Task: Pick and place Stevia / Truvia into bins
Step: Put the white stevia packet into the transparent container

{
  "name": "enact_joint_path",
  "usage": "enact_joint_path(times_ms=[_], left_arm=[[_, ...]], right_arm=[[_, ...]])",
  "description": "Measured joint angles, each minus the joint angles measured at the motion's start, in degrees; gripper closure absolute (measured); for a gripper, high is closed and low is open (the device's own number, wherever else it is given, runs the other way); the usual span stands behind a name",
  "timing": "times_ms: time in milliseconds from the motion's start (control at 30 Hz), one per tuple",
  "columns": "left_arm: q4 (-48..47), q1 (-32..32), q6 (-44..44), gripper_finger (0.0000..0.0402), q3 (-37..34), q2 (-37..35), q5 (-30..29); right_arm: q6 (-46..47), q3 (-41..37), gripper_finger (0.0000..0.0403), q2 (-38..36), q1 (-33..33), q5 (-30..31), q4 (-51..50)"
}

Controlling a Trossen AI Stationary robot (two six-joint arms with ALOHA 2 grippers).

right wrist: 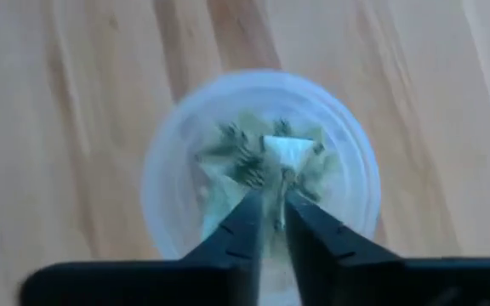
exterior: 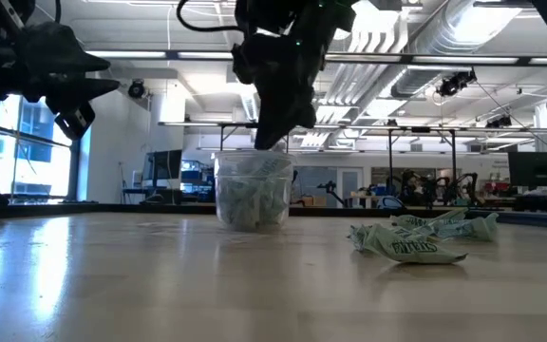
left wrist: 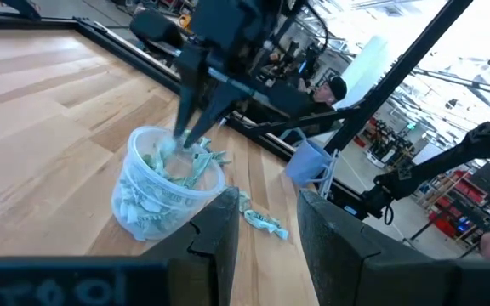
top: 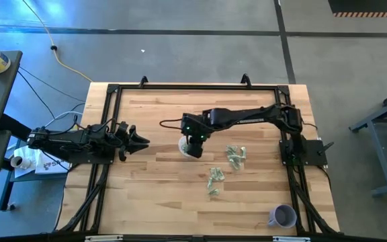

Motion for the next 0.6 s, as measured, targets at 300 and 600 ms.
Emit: enact_joint_path(times_ms=[300, 600], left_arm=[[0.0, 0.0, 0.0, 0.0245, 0.0, 0.0, 0.0], [0.0, 0.02, 0.0, 0.0245, 0.0, 0.0, 0.0]], right_arm=[[-5.73, 1.82, 0.0199, -2.72, 1.35, 8.38, -13.48], [7.62, -27.42, 0.0149, -19.38, 3.17, 7.3, -13.73]])
